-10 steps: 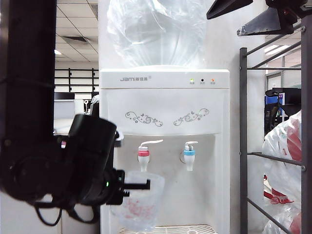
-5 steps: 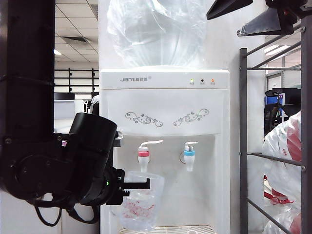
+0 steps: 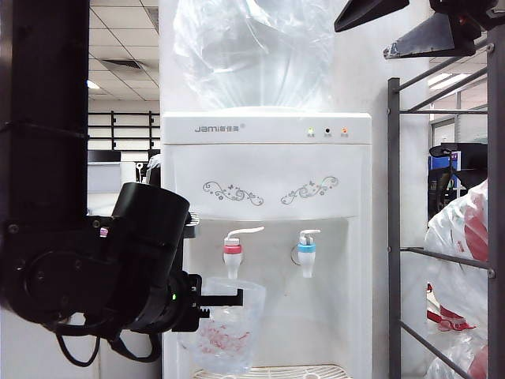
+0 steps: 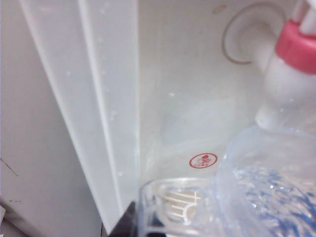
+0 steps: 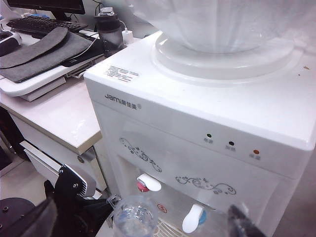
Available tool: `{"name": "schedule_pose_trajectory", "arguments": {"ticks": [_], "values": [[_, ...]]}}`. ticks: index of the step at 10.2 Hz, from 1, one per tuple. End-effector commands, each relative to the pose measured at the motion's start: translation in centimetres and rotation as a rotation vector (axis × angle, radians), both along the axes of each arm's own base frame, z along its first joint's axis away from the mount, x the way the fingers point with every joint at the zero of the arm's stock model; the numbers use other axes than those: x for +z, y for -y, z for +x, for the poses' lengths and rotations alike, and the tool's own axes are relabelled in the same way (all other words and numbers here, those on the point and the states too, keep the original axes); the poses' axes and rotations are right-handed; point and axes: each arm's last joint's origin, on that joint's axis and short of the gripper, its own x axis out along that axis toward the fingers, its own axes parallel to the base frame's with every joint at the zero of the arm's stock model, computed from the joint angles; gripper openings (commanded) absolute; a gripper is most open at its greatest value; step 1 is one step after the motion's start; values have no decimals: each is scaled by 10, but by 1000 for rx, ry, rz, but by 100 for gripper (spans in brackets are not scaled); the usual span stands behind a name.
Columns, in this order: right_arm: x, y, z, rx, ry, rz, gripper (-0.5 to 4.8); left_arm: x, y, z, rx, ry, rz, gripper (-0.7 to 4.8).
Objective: Pick up the plastic mug from the left desk, go to the hot water outlet of the water dispenser, press the vertical switch to get some water, then put the mug back on the desk.
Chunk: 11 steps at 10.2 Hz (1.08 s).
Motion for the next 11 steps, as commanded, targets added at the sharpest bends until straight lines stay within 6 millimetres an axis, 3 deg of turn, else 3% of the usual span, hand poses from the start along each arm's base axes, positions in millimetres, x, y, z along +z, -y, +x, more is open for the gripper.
{"name": "schedule_pose_trajectory", "arguments": {"ticks": [1,8,11], "values": [[3,0,0,8,18,5,479,9,3,3,7,52,-53,-5],[3,0,0,8,18,5,479,11,9,-2,-17,73,-74,-6],[3,0,0,8,18,5,479,11,13,-3,-144,43,-108,-6]]}}
